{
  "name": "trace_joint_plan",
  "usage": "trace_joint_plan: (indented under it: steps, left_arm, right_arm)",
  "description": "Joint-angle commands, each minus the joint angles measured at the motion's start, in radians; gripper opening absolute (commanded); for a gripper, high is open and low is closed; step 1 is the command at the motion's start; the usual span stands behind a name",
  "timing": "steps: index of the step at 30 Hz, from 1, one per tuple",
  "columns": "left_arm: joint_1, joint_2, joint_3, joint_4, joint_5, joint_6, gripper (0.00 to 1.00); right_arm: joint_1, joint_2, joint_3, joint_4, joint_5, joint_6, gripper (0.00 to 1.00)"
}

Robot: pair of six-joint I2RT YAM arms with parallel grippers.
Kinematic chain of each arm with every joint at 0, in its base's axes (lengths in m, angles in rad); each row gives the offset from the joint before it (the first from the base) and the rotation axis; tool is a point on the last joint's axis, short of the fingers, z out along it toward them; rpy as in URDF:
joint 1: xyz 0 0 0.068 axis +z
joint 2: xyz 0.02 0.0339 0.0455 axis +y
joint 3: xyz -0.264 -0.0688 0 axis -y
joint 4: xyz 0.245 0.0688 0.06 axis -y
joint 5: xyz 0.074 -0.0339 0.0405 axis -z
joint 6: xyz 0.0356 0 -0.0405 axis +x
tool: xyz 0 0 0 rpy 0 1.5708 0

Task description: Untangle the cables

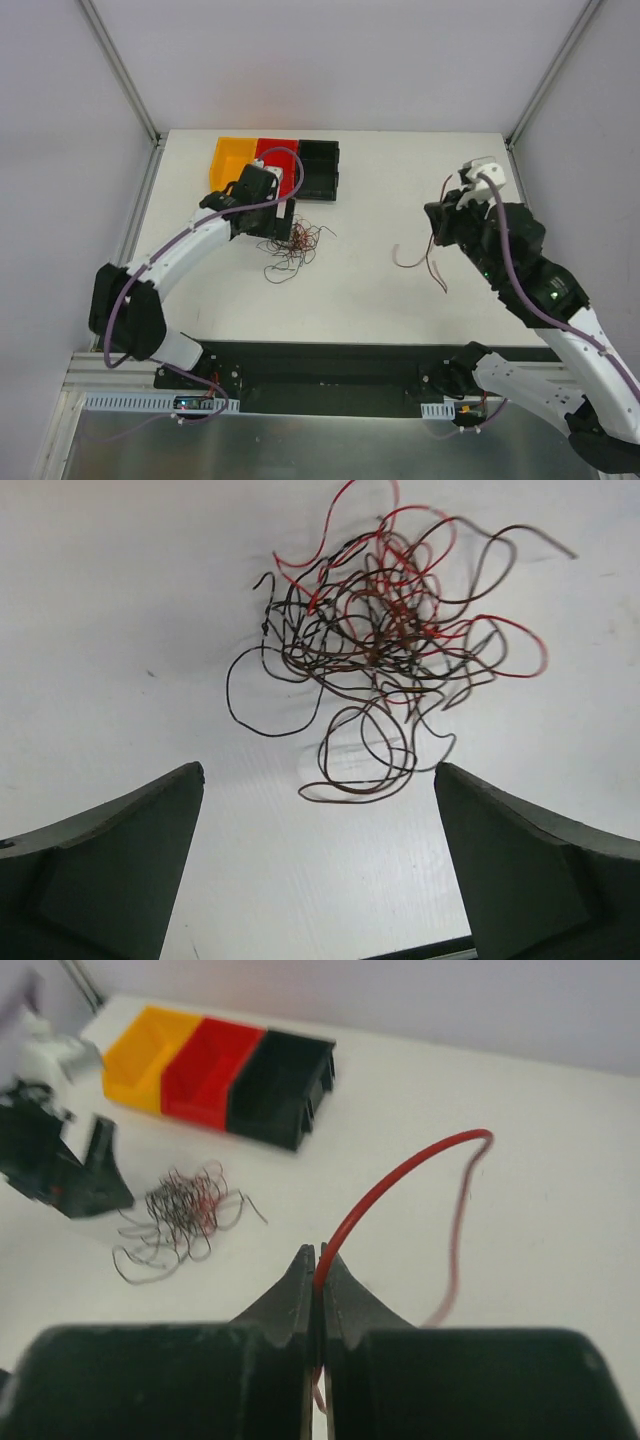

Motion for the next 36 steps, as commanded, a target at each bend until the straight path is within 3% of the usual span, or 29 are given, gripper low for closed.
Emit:
trace_joint_plan:
  steps: [1, 6, 14, 18, 23, 29, 31, 34, 36]
  left_arm:
    - [-0.05, -0.189, -0.075, 0.118, -0.033, 0.031, 0.99]
    - [-0.058, -0.376, -0.209, 0.324, 0.142, 0.042, 0.99]
    - [-0.061, -0.485, -0.289, 0.468, 0.315, 0.054, 0.99]
    - [-0.062, -0.517, -0.321, 0.508, 0.326, 0.055, 0.99]
    - [-0.064, -0.51, -0.319, 0.512, 0.323, 0.048, 0.99]
    - [-0.064, -0.499, -0.316, 0.512, 0.335, 0.036, 0.98]
    - [-0.068, -0.499, -0.324, 0.512, 0.334, 0.035, 0.98]
    - [-0.08, -0.494, -0.323, 0.512, 0.321, 0.037, 0.98]
    - [-0.082, -0.491, -0.319, 0.513, 0.327, 0.034, 0.98]
  right_arm:
    - [-0.001, -0.068, -0.164, 0.0, -0.005, 0.089, 0.0]
    - [-0.001, -0.156, -0.329, 0.031, -0.073, 0.189, 0.0]
    - [-0.001, -0.077, -0.153, -0.248, 0.057, 0.155, 0.01]
    - [0.007, -0.058, -0.131, -0.275, 0.094, 0.116, 0.05]
    - [0.008, 0.026, -0.231, -0.162, -0.08, 0.175, 0.1]
    - [0.014, 0.218, -0.459, 0.269, -0.386, 0.365, 0.15]
    - [0.014, 0.305, -0.447, 0.279, -0.397, 0.382, 0.22]
    - [0.013, 0.426, -0.354, 0.171, -0.406, 0.354, 0.41]
    - [0.011, 0.45, -0.317, 0.114, -0.383, 0.326, 0.49]
